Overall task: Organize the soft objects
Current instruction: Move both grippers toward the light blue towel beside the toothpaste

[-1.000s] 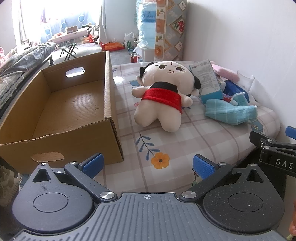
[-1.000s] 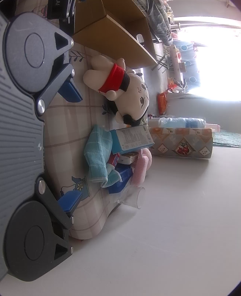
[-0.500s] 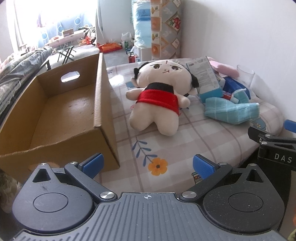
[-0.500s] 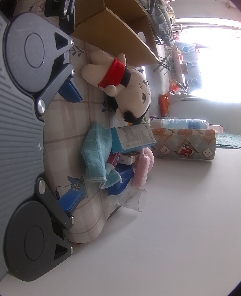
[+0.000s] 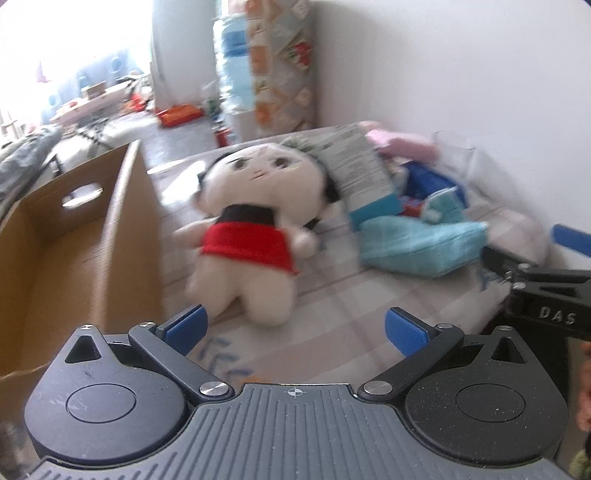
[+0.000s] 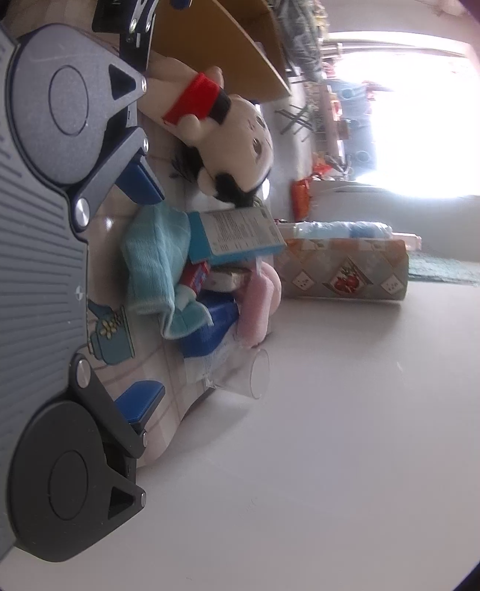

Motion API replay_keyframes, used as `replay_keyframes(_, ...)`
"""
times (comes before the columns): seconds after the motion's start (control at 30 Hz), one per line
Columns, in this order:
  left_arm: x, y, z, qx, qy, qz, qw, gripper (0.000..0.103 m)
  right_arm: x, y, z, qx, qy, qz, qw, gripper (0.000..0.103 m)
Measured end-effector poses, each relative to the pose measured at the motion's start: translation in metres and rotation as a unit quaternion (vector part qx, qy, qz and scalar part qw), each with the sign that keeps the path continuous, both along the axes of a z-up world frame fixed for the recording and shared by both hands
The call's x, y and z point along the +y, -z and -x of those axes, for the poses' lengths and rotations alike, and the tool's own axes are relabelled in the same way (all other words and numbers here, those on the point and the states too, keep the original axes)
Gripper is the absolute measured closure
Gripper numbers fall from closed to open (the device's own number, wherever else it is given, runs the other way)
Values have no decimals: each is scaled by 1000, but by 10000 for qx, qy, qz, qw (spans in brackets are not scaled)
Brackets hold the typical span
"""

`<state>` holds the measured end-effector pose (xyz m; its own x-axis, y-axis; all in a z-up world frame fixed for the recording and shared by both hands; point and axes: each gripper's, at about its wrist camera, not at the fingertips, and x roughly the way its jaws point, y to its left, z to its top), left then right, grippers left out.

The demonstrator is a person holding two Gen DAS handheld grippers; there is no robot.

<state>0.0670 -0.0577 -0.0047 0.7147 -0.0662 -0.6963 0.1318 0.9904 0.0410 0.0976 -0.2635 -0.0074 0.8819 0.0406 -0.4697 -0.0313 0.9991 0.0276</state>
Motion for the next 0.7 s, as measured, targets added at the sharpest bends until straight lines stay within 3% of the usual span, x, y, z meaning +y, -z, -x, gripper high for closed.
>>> replay_keyframes(0.23,-23,2,-19,-226,581,599,9963,1,-41,13,-12,-215,-255,-823,9961,0)
replay_keyframes(0.43,-46,11,-40,-156,949,690,9930,8,-67,21,-29,-238,-476,-1608,9856,1)
replay_keyframes(0.53,-57,16,-43,-129,1225,743,9896,15,-76,30,-44,-66,-639,-2001,9777,10)
replay_keyframes(0.63,-75,23,-49,-122,1482,487,9877,20,-83,38,-58,138,-773,-2344,9690,27)
replay_keyframes(0.7,-85,28,-56,-48,1620,364,9861,21,-87,43,-69,264,-821,-2505,9643,30)
